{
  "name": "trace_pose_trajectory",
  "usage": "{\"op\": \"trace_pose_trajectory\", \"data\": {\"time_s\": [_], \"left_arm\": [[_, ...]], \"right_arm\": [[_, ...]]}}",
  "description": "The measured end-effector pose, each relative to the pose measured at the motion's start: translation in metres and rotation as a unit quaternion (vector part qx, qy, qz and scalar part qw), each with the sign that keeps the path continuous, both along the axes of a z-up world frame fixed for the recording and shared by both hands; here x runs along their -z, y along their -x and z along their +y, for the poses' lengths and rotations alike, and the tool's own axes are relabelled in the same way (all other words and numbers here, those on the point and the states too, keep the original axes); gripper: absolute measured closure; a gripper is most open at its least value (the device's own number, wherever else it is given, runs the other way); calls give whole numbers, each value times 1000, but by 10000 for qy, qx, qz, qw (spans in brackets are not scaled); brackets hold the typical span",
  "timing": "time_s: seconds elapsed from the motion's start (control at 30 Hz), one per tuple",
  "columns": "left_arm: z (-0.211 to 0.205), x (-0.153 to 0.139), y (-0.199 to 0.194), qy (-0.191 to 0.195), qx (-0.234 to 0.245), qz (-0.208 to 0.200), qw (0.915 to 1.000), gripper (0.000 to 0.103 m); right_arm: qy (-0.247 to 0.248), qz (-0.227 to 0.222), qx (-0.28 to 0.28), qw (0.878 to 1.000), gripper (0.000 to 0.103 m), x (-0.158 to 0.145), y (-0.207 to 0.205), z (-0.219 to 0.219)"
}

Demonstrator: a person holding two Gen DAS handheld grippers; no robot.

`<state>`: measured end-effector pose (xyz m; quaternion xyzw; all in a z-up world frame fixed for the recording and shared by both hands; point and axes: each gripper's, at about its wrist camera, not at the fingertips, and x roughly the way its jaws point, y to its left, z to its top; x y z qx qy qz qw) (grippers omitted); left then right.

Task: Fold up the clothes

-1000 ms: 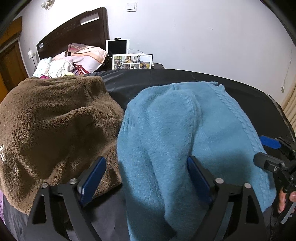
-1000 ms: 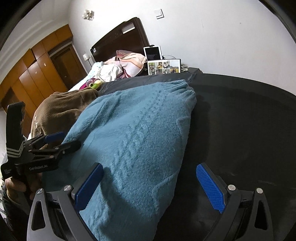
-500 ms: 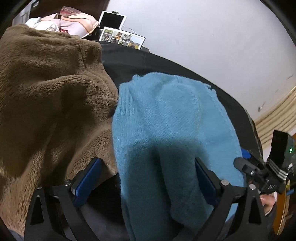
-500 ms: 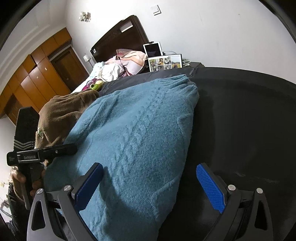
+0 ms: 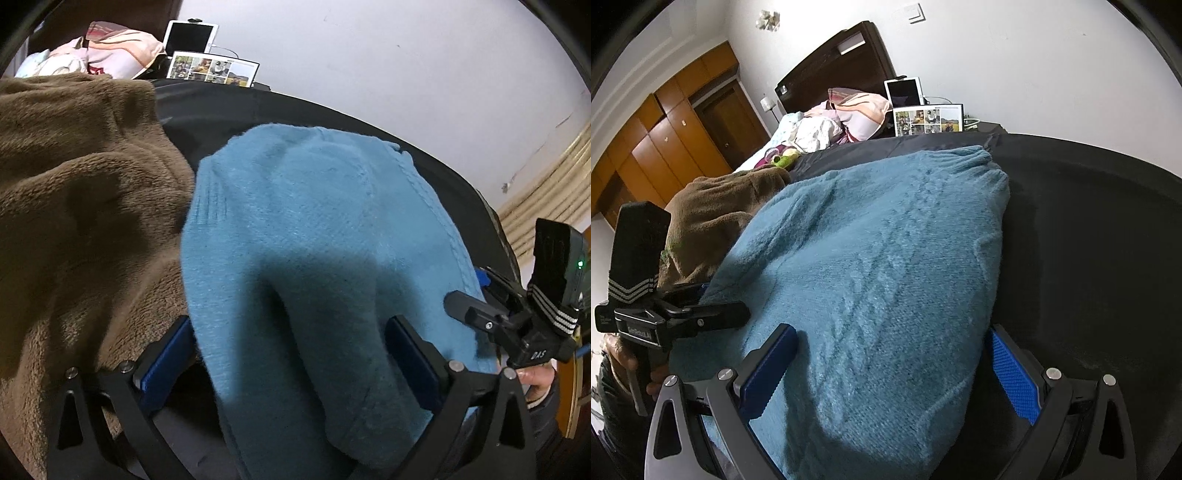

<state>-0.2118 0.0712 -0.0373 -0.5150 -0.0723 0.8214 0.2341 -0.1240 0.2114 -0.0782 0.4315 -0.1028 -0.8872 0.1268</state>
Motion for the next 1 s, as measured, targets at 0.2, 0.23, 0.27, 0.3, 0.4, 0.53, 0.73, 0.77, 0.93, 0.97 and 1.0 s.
{"op": "trace_pose_trajectory", "data": {"time_s": [0.2, 0.23, 0.27, 0.3, 0.4, 0.53, 0.73, 0.77, 0.93, 0.97, 1.0], "left_arm": [[4, 0, 4, -21, 53, -3, 10000, 1], [5, 0, 4, -3, 46, 14, 10000, 1], [3, 0, 8, 14, 39, 26, 10000, 1], [2, 0, 10, 33, 28, 39, 10000, 1], [4, 0, 8, 77, 1, 78, 9999, 0], [6, 0, 8, 85, 19, 112, 9999, 1], [9, 0, 10, 20, 99, 122, 9999, 1], [12, 0, 8, 20, 107, 126, 9999, 1], [27, 6, 7, 25, 154, 157, 9998, 2], [28, 6, 6, 23, 163, 162, 9997, 3], [28, 7, 5, 20, 171, 166, 9997, 4]], "right_arm": [[-120, 19, -29, 9999, 1, 1, 1, -3], [-164, 34, -39, 9999, 1, 2, 1, -4], [-202, 48, -52, 9998, 1, 2, 1, -5], [-224, 59, -64, 9997, 1, 2, 1, -6], [-221, 69, -87, 9997, 1, 3, 0, -6], [-318, 79, -133, 9994, 1, 4, 0, -9], [-357, 141, -220, 9990, 1, 5, -1, -11], [-366, 165, -233, 9989, 1, 5, -1, -11], [-400, 351, -272, 9982, 13, 2, -6, -12], [-408, 405, -273, 9980, 15, 1, -8, -12], [-405, 465, -263, 9977, 22, 0, -10, -11]]}}
